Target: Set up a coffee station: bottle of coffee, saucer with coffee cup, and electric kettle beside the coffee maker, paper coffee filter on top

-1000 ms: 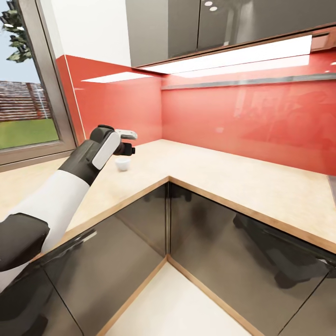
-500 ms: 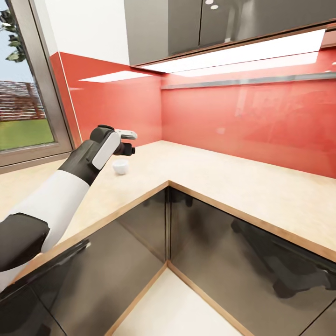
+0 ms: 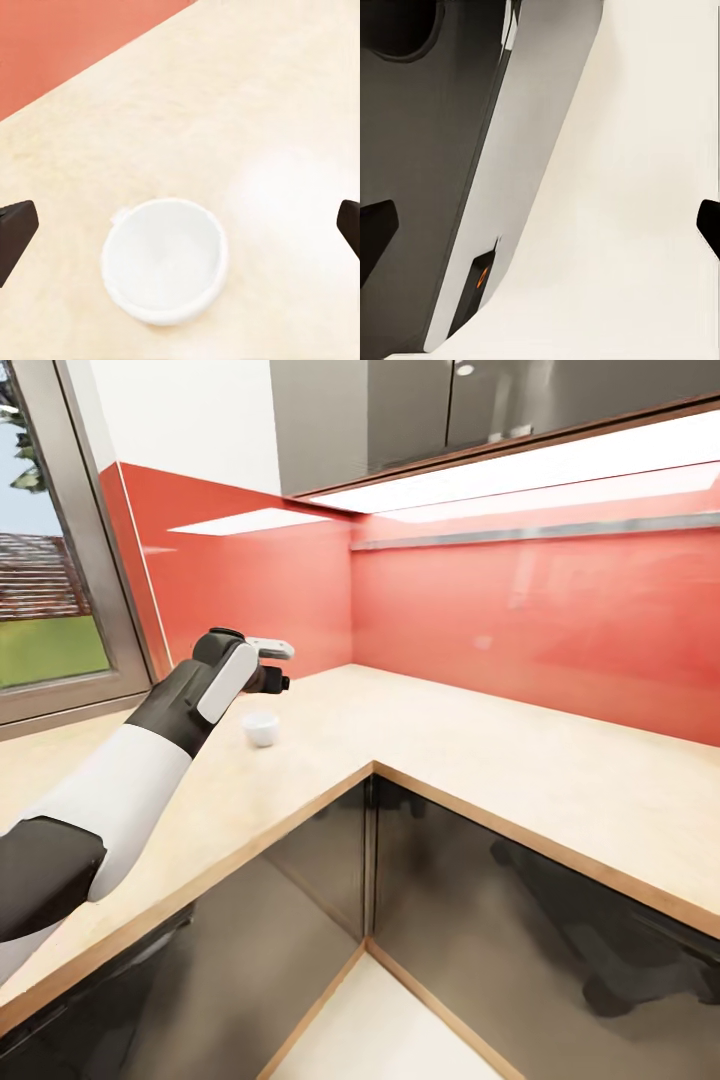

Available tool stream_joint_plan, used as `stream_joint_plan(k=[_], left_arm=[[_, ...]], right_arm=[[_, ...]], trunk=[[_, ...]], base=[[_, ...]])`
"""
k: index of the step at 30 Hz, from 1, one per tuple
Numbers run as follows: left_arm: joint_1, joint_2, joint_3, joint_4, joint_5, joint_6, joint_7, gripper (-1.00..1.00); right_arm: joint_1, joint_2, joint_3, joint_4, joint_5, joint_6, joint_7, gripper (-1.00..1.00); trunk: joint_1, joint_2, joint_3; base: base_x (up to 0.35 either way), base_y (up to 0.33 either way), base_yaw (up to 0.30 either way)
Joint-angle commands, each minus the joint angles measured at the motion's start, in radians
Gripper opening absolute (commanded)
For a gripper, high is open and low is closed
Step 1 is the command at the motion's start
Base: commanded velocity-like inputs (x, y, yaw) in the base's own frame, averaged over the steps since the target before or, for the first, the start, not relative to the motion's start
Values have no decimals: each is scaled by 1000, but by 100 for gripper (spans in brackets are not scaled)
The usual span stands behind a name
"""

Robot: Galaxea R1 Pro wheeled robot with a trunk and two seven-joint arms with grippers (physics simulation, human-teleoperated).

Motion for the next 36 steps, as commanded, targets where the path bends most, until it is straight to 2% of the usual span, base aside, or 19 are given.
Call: stream_joint_plan(k=[1,15,28,33,36], left_arm=[[-1,2,-5,-1,10,2,10,100],[-1,2,-4,-1,10,2,10,100],[-1,5,-4,8,11,4,-1,100],[-1,6,-2,23,12,5,-74,100],[-1,6,-6,60,12,5,-124,100]], right_arm=[[-2,0,8,4,1,-10,0,100],[-1,0,8,4,2,-11,-1,100],[-2,0,8,4,2,-11,-2,100],[-2,0,8,4,2,-11,-2,100],[-1,0,8,4,2,-11,-2,100]], trunk=[[0,0,-1],[0,0,-1],[0,0,-1],[0,0,-1],[0,0,-1]], base=[[187,58,0],[48,15,-86],[0,0,-8],[0,0,0],[0,0,0]])
